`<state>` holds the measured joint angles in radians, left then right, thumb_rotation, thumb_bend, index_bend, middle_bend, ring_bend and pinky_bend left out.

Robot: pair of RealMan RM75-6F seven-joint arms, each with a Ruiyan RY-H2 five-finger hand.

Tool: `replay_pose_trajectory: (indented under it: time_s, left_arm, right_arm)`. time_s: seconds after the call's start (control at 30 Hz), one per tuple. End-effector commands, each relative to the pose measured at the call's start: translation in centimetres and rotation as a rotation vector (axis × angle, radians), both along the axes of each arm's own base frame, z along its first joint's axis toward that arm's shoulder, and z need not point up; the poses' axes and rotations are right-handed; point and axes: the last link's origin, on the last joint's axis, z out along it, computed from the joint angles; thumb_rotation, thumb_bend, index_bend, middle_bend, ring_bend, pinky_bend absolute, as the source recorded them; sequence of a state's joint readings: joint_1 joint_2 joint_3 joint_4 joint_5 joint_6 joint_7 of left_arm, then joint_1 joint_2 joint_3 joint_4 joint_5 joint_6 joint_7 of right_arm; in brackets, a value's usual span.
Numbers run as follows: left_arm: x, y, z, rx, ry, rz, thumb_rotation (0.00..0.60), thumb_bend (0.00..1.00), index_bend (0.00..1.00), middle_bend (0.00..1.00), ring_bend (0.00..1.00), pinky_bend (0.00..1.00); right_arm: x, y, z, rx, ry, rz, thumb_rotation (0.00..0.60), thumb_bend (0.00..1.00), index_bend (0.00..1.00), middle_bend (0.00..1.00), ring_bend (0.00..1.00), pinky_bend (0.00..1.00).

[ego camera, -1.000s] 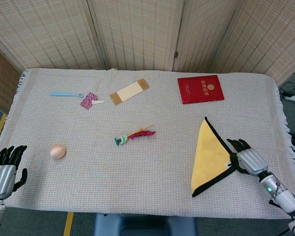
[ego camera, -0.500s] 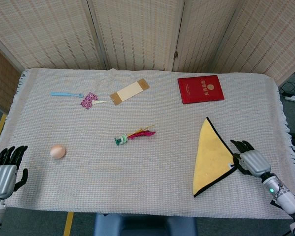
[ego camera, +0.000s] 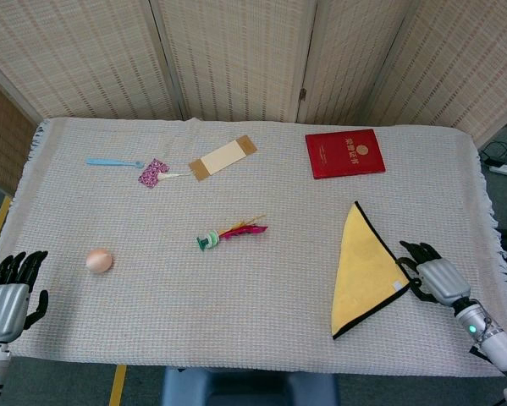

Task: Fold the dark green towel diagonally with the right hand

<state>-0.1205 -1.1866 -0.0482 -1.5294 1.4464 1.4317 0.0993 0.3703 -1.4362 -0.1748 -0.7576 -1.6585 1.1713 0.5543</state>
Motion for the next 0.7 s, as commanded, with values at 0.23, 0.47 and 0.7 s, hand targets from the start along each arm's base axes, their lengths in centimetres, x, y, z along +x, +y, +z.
replay_pose_trajectory:
  time_s: [0.23, 0.47, 0.7]
  left_arm:
    - [0.4, -0.2, 0.1, -0.002, -0.008, -0.018, 0.600, 0.64, 0.04, 0.13, 0.03, 0.00]
    - [0.8, -0.6, 0.1, -0.011, -0.022, -0.041, 0.600, 0.64, 0.04, 0.13, 0.03, 0.00]
    - [1.3, -1.1, 0.6, -0.004, -0.036, -0.065, 0.600, 0.64, 0.04, 0.13, 0.03, 0.00]
  right_arm:
    - [3.6, 1.2, 4.6, -0.243, -0.280, 0.050, 0.600, 0.55, 0.19, 0.00, 0.00, 0.00]
    - [7.5, 4.5, 6.7, -0.357, -0.187, 0.083, 0.600, 0.55, 0.09, 0.00, 0.00, 0.00]
    - [10.4, 7.9, 6.5, -0.378, -0.122, 0.005, 0.600, 0.55, 0.06, 0.00, 0.00, 0.00]
